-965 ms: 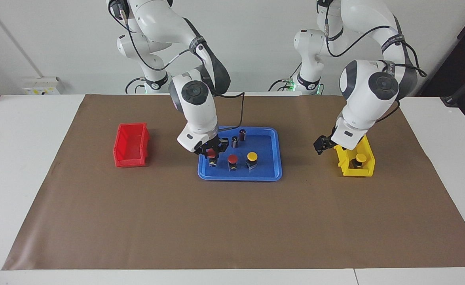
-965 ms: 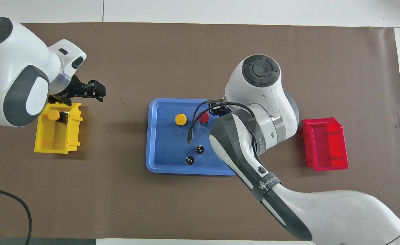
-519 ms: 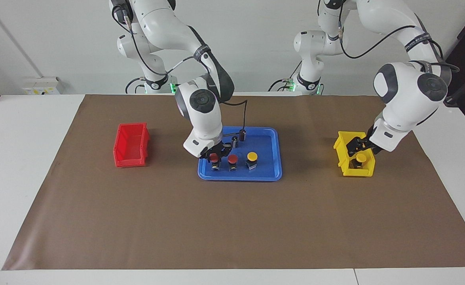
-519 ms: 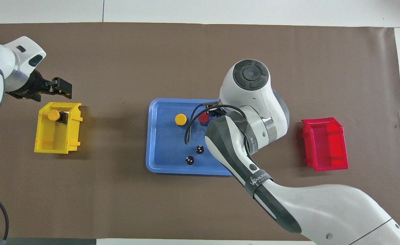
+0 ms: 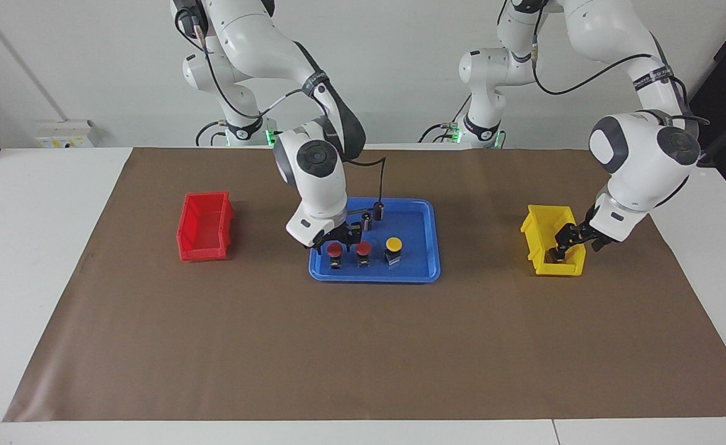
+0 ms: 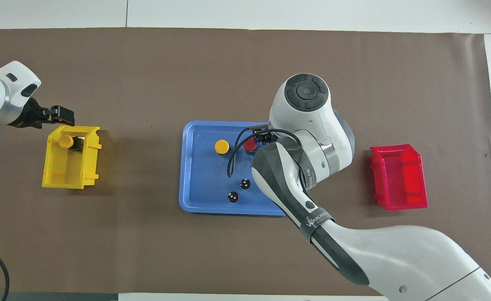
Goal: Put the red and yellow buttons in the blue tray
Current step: 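Place red button in tray with the right gripper while the left gripper withdraws, then grasp second yellow button with the left gripper while the right gripper withdraws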
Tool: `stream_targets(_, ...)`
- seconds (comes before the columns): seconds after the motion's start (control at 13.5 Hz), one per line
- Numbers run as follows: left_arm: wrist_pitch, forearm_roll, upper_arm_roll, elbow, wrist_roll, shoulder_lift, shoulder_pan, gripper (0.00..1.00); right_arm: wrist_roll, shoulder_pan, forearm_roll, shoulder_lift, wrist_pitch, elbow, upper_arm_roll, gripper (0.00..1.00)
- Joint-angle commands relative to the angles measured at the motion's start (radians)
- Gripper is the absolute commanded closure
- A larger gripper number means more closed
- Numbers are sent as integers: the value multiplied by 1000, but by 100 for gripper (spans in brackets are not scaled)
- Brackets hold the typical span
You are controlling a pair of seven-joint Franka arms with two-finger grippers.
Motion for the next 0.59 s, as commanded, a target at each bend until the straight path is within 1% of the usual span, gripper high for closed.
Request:
stream_targets(0.0,47,18,-9,-98,20,-68,13,17,10,-34,-11,-33,-80,65,-2,27)
stream_targets(0.07,54,18,-11,-112,18,-75,13,19,8,-61,-11,-68,-114,76,-4,26)
stream_targets(0.15,64,18,-11,-136,17,-84,13,21,2,-93,-14,-108,-154,82,-4,18)
stream_targets(0.22,93,18,-11,-168,17,-97,13,23,-3,-118,-15,-137,-197,90,-4,11)
stream_targets(0.3,130,18,-11,-196,17,-106,13,25,-15,-136,-23,-158,-243,105,-4,2)
stream_targets(0.37,150,18,-11,-205,15,-105,13,26,-33,-159,-35,-175,-309,138,-5,0)
stream_targets(0.52,164,18,-11,-206,17,-94,13,27,-85,-216,-38,-206,-407,192,-5,0)
